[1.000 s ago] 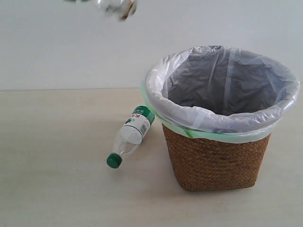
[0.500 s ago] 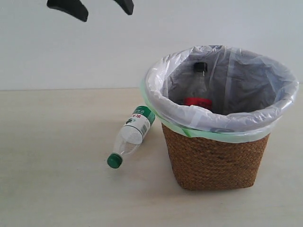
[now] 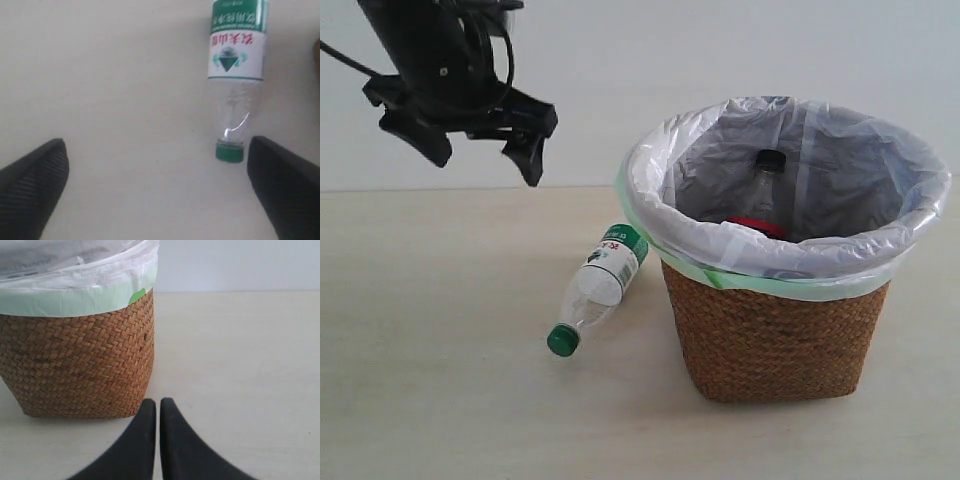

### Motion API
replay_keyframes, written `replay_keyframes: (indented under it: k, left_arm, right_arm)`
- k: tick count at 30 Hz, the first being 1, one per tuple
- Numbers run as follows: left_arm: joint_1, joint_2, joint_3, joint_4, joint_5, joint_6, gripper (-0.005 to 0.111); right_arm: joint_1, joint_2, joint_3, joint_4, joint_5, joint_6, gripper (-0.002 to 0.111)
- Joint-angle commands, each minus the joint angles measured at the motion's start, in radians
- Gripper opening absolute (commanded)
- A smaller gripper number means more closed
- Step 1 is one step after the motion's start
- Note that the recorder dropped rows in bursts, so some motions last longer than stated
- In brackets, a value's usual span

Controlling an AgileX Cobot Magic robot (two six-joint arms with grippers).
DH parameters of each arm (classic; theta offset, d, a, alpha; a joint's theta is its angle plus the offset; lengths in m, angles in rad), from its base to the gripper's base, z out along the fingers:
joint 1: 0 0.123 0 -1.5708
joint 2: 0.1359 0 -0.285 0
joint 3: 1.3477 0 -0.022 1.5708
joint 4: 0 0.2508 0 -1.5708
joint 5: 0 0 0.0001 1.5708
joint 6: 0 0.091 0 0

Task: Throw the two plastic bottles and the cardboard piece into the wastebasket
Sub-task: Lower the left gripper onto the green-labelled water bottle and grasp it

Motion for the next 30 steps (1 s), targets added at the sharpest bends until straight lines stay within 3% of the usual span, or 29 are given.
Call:
replay_keyframes:
  k: [1, 5, 14, 23, 30]
  left_arm:
    - [-0.002, -0.001, 0.078, -0.001, -0.003, 0.083, 0.089]
    - [-0.002, 0.017, 0.126, -0.045, -0.093, 0.149, 0.089]
    - [-0.002, 0.153, 0.126, -0.098, -0.175, 0.239, 0.089]
    - [-0.004, 0.177, 0.119, -0.179, -0.227, 0.343, 0.089]
    - [-0.012, 0.182, 0.119, -0.397, -0.308, 0.524, 0.089]
  right_arm:
    - [-0.005, -0.004, -0.001, -0.005, -0.006, -0.004, 0.0]
    - [-0.005, -0.004, -0.001, -0.005, -0.006, -0.004, 0.0]
    - [-0.005, -0.004, -0.001, -0.005, -0.006, -0.004, 0.0]
    - [-0.005, -0.004, -0.001, -0.005, -0.006, -0.004, 0.0]
    - [-0.005, -0.004, -0.001, -0.005, -0.006, -0.004, 0.0]
